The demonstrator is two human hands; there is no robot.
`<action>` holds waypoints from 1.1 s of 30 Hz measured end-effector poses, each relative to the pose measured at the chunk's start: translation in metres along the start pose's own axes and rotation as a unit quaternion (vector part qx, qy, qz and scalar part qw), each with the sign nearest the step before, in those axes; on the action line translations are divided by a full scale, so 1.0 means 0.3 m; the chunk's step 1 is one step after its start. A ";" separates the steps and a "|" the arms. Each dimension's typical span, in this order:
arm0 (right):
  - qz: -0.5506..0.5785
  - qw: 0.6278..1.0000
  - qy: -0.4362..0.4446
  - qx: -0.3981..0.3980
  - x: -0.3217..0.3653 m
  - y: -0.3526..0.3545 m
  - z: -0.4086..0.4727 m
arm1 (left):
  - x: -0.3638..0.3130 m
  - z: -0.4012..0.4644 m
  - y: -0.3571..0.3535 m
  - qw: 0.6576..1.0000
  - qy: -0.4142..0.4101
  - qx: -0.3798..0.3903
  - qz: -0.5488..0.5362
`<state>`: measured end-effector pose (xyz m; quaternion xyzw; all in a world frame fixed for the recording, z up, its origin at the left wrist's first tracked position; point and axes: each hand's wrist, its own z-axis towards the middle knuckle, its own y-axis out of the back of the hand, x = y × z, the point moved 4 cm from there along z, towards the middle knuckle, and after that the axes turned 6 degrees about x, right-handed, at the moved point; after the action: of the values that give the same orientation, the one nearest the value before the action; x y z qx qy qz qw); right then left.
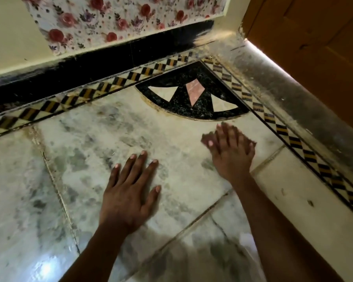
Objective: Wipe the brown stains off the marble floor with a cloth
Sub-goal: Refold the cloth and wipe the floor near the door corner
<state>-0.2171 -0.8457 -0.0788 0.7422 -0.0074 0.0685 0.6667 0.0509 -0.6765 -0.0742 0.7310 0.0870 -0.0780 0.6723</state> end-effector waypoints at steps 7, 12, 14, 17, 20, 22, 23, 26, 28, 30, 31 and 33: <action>-0.005 0.981 0.174 0.083 0.348 -0.018 0.110 | -0.004 0.002 0.004 1.000 0.004 -0.012 -0.003; -0.021 0.988 0.151 0.035 0.128 0.000 0.012 | -0.006 0.003 0.010 1.000 0.007 -0.006 -0.009; 0.033 0.999 0.004 0.038 0.116 0.032 0.190 | -0.004 0.002 0.004 1.000 0.004 -0.007 -0.002; 0.083 0.992 -0.074 0.067 0.277 0.056 0.441 | -0.002 0.000 -0.003 1.000 0.004 -0.010 -0.003; 0.026 0.990 0.086 0.108 0.523 0.022 0.488 | 0.000 0.005 -0.003 1.000 0.006 -0.013 0.001; -0.009 0.970 0.216 0.114 0.582 -0.003 0.377 | -0.001 0.008 0.002 1.000 0.010 -0.007 0.003; -0.015 0.961 0.255 0.111 0.560 -0.001 0.294 | -0.001 0.007 0.004 1.000 0.009 0.001 0.004; 0.002 0.960 0.266 0.086 0.359 0.001 0.117 | -0.003 0.005 0.006 1.000 0.008 0.009 0.002; 0.011 0.983 0.177 0.037 0.247 0.001 0.106 | 0.003 0.007 0.005 1.000 0.008 0.006 -0.005; 0.042 0.999 0.020 -0.004 0.236 0.018 0.197 | -0.001 0.006 0.002 1.000 0.009 0.003 -0.007; 0.072 0.996 -0.056 -0.008 0.272 0.030 0.262 | 0.002 0.004 -0.001 1.000 0.008 0.002 -0.005; 0.110 0.987 -0.107 0.037 0.389 0.046 0.442 | 0.001 0.004 0.002 1.000 0.009 -0.006 -0.003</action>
<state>-0.0907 -0.9690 -0.0657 0.7641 -0.1580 0.0615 0.6224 0.0513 -0.6778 -0.0739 0.7275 0.0960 -0.0732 0.6754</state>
